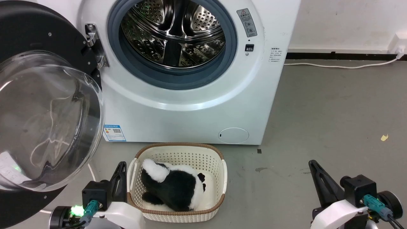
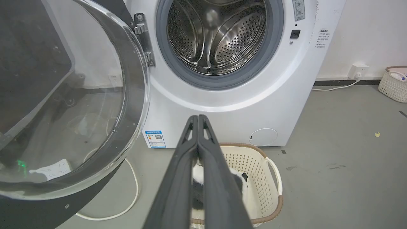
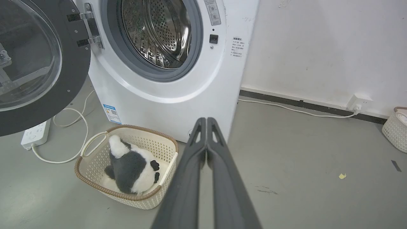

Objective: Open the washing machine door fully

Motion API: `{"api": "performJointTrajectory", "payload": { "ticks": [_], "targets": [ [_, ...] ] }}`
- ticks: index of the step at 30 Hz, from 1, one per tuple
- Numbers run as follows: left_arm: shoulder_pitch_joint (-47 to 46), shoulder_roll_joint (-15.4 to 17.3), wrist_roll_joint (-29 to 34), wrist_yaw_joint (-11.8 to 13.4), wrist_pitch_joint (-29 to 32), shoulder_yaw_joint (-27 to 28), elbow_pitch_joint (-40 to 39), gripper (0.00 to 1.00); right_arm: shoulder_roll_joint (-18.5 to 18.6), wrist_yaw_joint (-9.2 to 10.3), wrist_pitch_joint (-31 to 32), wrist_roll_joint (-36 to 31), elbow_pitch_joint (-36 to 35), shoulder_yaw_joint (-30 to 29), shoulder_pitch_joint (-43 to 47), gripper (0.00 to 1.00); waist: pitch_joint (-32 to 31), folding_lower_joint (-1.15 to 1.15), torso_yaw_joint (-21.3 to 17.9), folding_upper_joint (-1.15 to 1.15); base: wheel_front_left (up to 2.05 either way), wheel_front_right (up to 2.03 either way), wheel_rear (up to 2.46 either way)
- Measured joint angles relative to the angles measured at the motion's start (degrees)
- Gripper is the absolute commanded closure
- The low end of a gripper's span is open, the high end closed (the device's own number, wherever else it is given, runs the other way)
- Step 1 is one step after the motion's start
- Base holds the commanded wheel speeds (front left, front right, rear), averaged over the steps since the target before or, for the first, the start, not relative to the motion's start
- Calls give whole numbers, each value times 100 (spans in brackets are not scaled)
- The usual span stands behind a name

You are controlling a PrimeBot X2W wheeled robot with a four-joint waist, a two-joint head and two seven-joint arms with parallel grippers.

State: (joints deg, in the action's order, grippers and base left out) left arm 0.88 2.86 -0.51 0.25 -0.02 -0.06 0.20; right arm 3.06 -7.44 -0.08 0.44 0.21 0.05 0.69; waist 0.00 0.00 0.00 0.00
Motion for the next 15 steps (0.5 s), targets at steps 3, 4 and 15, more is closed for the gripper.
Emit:
{"api": "performJointTrajectory", "payload": {
  "ticks": [3, 4, 15],
  "targets": [
    [0, 0, 0, 0, 0, 0, 0, 100, 0, 0, 0, 0, 0, -1, 0, 100, 0, 0, 0, 0, 0, 0, 0],
    [0, 0, 0, 0, 0, 0, 0, 100, 0, 0, 0, 0, 0, -2, 0, 100, 0, 0, 0, 0, 0, 0, 0],
    [0, 0, 0, 0, 0, 0, 0, 100, 0, 0, 0, 0, 0, -1, 0, 100, 0, 0, 0, 0, 0, 0, 0]
  ]
}}
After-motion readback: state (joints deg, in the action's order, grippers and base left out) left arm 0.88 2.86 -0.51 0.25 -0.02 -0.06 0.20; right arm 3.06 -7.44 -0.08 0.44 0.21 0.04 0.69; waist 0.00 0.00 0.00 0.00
